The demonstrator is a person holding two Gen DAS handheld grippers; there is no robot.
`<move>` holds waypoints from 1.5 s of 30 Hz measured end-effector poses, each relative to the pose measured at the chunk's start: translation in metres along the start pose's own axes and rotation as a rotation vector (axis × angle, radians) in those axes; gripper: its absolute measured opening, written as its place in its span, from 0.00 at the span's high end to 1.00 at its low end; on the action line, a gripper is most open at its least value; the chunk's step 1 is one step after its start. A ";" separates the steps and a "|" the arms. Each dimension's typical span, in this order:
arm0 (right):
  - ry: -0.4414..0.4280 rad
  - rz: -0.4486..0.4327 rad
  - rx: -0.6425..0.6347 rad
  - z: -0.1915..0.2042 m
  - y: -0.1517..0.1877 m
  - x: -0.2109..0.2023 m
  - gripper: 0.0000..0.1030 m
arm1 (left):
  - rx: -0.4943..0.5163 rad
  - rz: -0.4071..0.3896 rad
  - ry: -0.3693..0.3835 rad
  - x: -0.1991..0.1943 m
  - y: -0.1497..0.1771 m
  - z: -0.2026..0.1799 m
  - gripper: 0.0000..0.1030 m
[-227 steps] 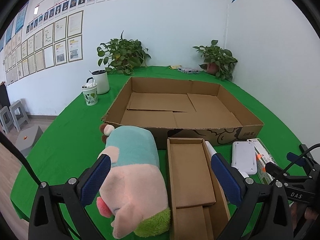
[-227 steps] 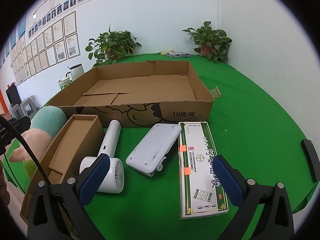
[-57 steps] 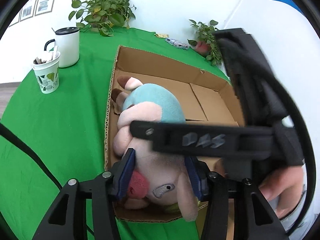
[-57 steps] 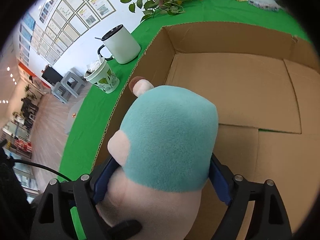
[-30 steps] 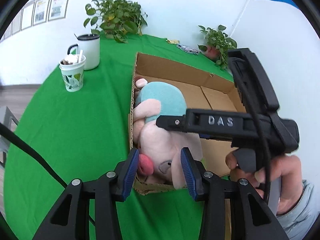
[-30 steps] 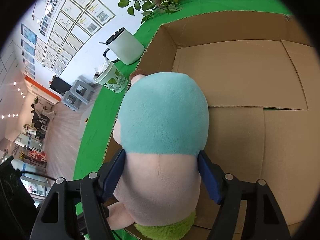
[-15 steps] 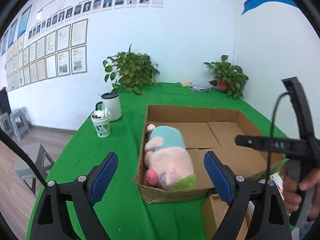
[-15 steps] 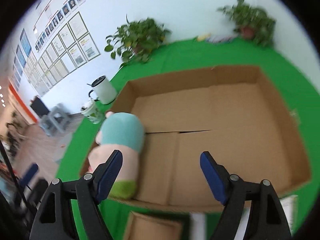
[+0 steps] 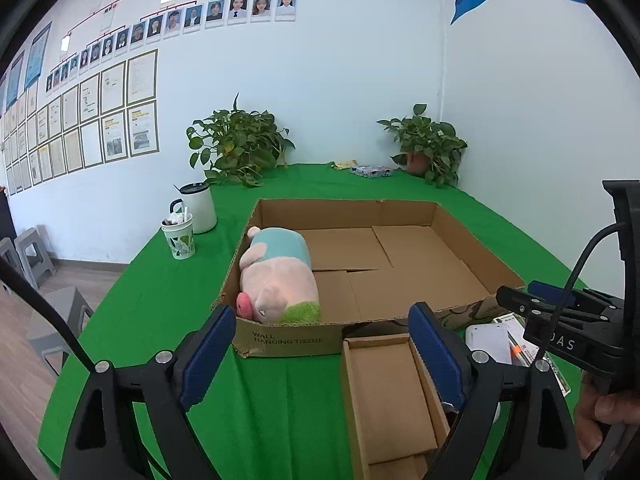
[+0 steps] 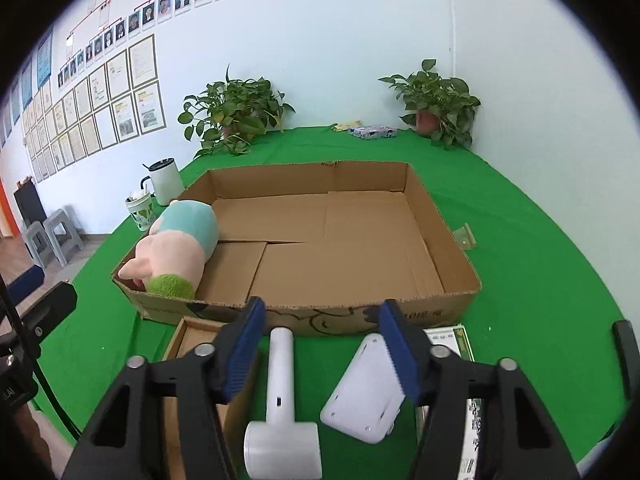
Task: Organize objects
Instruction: 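Open the left tool to release the pig and withdraw both tools, then close the right tool on the rim of the long cardboard tray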
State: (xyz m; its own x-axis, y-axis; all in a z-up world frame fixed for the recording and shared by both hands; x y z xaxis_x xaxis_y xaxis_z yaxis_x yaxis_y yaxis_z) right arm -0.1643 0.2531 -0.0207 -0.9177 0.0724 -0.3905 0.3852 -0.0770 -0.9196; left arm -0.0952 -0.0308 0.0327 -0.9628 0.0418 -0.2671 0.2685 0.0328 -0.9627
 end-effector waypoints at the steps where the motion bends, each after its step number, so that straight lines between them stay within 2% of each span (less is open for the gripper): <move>1: 0.010 -0.001 -0.003 -0.003 0.001 -0.001 0.61 | -0.007 0.000 0.004 -0.002 0.001 -0.002 0.15; 3: 0.022 0.003 -0.013 -0.006 0.005 -0.002 0.78 | -0.022 -0.002 -0.009 -0.006 0.004 -0.005 0.15; 6: 0.031 -0.014 -0.024 -0.008 0.007 -0.005 0.87 | -0.037 -0.014 -0.012 -0.005 0.005 -0.005 0.21; 7: 0.036 -0.021 -0.028 -0.009 0.007 -0.005 0.87 | -0.039 -0.015 -0.016 -0.006 0.005 -0.007 0.33; 8: 0.039 -0.024 -0.029 -0.011 0.008 -0.005 0.89 | -0.042 -0.011 -0.023 -0.004 0.006 -0.006 0.58; 9: 0.042 -0.026 -0.030 -0.012 0.008 -0.005 0.89 | -0.042 -0.001 -0.031 0.000 0.007 -0.002 0.73; 10: 0.044 -0.027 -0.031 -0.014 0.008 -0.006 0.89 | -0.040 0.011 -0.034 0.004 0.009 0.000 0.92; 13: 0.061 -0.030 -0.041 -0.016 0.009 -0.005 0.89 | -0.026 0.022 -0.062 0.011 0.011 0.011 0.95; 15: 0.087 -0.038 -0.049 -0.020 0.008 -0.005 0.89 | -0.010 0.014 -0.052 0.012 0.010 0.012 0.84; 16: 0.089 -0.037 -0.046 -0.020 0.008 -0.005 0.88 | -0.007 0.013 -0.045 0.013 0.010 0.012 0.52; 17: 0.086 -0.029 -0.040 -0.021 0.009 -0.003 0.84 | -0.008 0.006 -0.034 0.013 0.009 0.011 0.10; 18: 0.081 -0.021 -0.036 -0.021 0.011 -0.001 0.79 | -0.013 -0.013 -0.024 0.014 0.007 0.012 0.00; 19: 0.076 -0.013 -0.033 -0.020 0.012 0.000 0.68 | -0.021 -0.040 -0.021 0.012 0.003 0.013 0.01; 21: 0.057 -0.014 -0.025 -0.018 0.015 0.001 0.35 | -0.012 -0.033 -0.027 0.014 0.002 0.015 0.01; 23: 0.028 -0.026 -0.003 -0.016 0.015 0.000 0.24 | -0.004 -0.006 -0.042 0.019 0.006 0.018 0.01; 31: -0.007 0.006 0.014 -0.016 0.024 0.008 0.12 | 0.007 0.019 0.005 0.026 0.015 0.017 0.01; 33: -0.018 0.017 0.023 -0.017 0.028 0.010 0.01 | 0.019 0.024 0.019 0.027 0.017 0.014 0.01; 37: -0.063 0.028 0.023 -0.015 0.035 0.009 0.00 | 0.026 0.052 0.058 0.028 0.023 0.012 0.01; 41: -0.196 0.028 0.016 -0.002 0.043 -0.004 0.00 | 0.007 0.104 0.099 0.027 0.032 0.016 0.01; 45: -0.436 0.072 -0.071 0.032 0.062 -0.047 0.00 | 0.009 0.156 0.114 0.019 0.041 0.027 0.03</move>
State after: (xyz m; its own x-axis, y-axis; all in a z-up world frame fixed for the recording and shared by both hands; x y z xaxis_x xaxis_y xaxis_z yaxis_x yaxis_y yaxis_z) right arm -0.1001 0.2130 -0.0576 -0.8373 -0.3581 -0.4131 0.4414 0.0032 -0.8973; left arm -0.1029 -0.0558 -0.0128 -0.8995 0.1588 -0.4071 0.4135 0.0079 -0.9105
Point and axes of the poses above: each gripper's, at about its wrist camera, not at the fingertips, and x roughly the way its jaws point, z to its left, y to its underside, the point moved 10 cm from there along x, roughly the way its jaws point, and after that the axes turned 14 degrees about -z, right-handed, at the moved point
